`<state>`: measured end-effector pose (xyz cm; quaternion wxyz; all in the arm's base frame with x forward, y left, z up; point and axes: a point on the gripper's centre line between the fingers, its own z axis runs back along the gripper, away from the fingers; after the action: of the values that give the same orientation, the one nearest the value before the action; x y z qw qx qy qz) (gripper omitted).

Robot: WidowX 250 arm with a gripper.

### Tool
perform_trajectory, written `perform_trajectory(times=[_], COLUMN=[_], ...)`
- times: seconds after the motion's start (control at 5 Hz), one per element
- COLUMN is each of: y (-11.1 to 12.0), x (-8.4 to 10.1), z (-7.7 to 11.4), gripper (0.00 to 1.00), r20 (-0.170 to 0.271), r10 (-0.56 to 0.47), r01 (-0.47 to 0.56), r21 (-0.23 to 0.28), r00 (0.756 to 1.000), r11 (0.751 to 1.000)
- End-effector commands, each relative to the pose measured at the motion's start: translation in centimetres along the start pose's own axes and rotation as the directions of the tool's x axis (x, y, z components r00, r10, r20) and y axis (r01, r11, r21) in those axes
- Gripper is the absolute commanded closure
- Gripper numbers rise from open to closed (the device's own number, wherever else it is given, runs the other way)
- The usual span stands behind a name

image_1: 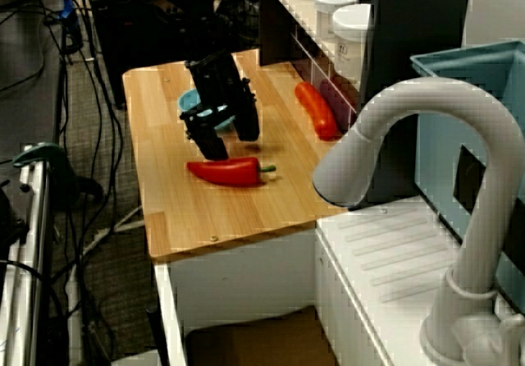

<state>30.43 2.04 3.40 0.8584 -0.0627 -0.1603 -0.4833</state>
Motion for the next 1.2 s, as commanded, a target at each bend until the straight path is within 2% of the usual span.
perform_trajectory(times=[0.0,0.2,0.6,0.8,1.0], y=[0.0,0.9,1.0,1.6,2.8], x=[0.0,1.2,2.6,1.9,0.6], z=[0.0,0.2,1.5,0.9,0.4], gripper=[0.0,0.0,0.0,0.0,0.0], r20=[0.0,-0.024,0.004,-0.018,-0.015], r10=[0.0,-0.06,-0.103,-0.133,-0.139], r01=[0.0,0.059,0.103,0.133,0.139], r21=[0.0,-0.01,-0.022,-0.015,-0.006], r00=[1.0,0.998,0.995,0.991,0.99], r11=[1.0,0.998,0.994,0.991,0.99])
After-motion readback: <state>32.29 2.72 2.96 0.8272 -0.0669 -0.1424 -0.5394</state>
